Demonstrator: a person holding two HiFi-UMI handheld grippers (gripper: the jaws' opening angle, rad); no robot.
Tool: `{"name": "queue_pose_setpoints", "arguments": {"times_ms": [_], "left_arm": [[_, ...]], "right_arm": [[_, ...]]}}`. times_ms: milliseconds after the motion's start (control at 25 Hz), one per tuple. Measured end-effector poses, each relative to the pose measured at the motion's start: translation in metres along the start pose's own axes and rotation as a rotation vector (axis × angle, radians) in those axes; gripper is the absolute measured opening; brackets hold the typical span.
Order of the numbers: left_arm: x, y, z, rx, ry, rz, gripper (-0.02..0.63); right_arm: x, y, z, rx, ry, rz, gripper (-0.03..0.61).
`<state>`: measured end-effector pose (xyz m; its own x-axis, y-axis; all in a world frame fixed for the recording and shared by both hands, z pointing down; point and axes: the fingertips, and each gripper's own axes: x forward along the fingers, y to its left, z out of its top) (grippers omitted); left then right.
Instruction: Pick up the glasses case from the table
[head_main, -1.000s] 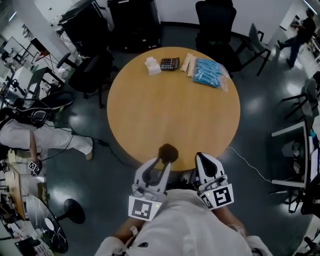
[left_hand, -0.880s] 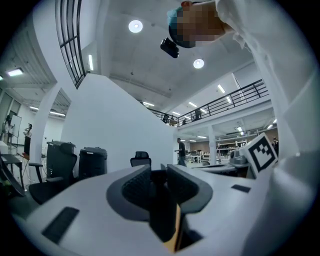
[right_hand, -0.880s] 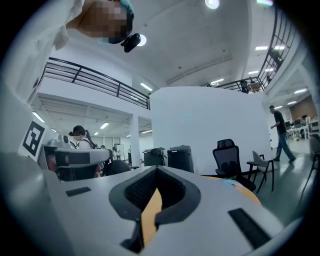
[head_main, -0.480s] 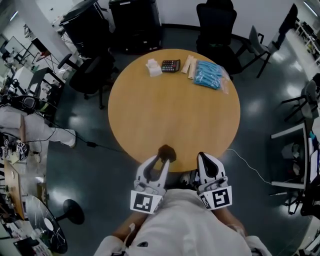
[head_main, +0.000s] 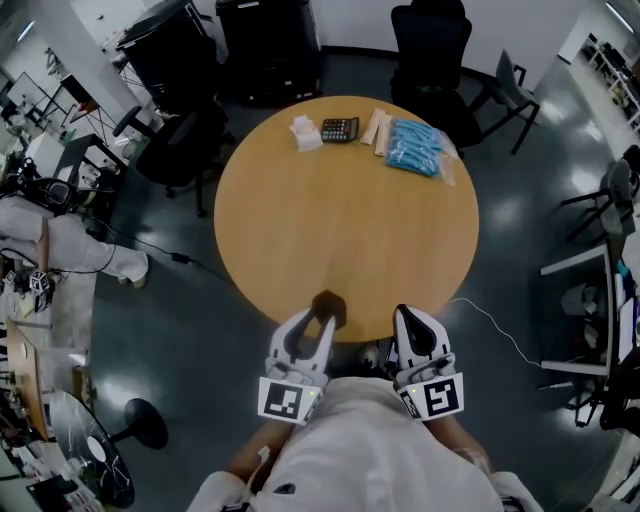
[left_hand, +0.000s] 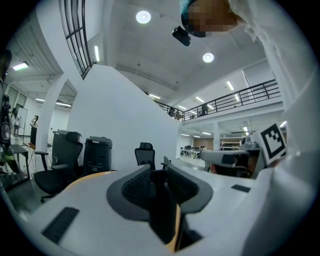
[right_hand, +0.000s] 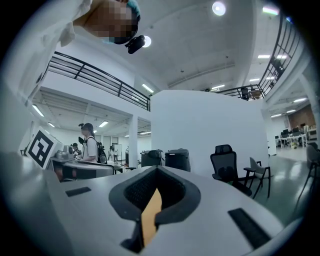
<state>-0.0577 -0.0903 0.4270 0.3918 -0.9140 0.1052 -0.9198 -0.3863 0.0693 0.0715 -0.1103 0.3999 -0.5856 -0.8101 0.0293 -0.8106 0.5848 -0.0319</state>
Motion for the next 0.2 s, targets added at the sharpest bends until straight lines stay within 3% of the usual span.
{"name": "queue_pose_setpoints", "arguments": {"times_ms": [200], "left_arm": [[-0.0032,-0.0007,-0.0029,-0.016,0.017,-0.001,0.107]], "right_arm": [[-0.0023,0.003,-0.0005,-0.002,0.0,0.002,0.015]]}}
